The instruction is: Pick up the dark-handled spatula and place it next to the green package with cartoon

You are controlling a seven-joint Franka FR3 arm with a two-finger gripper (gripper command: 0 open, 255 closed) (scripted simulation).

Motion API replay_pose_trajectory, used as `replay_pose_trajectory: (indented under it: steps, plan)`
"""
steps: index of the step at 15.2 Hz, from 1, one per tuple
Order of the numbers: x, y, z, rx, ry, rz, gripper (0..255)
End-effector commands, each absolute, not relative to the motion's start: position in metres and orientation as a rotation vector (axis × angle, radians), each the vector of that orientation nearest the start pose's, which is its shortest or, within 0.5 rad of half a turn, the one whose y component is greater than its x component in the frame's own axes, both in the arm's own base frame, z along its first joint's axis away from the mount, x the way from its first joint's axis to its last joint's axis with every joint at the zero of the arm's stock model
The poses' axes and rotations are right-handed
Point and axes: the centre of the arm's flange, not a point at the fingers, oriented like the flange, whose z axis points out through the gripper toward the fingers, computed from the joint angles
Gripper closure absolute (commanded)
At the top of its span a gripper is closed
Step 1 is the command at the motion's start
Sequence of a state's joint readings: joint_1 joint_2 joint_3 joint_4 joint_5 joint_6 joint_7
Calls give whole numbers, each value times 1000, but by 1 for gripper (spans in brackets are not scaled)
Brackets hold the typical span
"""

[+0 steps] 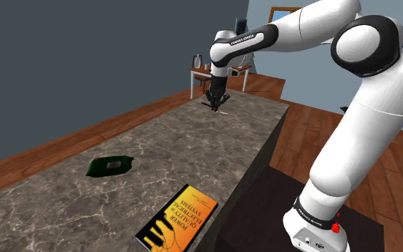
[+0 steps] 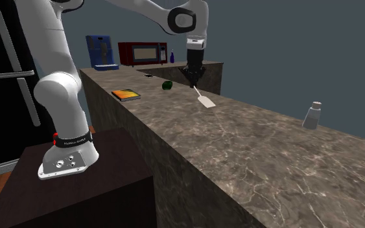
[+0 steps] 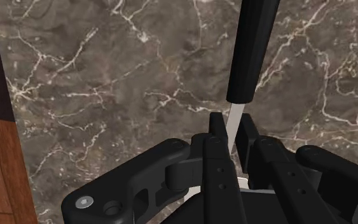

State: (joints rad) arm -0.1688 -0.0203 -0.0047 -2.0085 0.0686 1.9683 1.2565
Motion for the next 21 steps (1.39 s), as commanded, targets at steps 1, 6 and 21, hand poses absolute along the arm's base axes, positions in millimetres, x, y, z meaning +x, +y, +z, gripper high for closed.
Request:
replay_pose_trajectory:
  steps: [1,6,21]
  plan:
    - [550,-65,461,-2309,2064,77,255]
    - [576,-5,461,-2309,2064,77,255]
    - [654,178,462,-2309,2064,77,255]
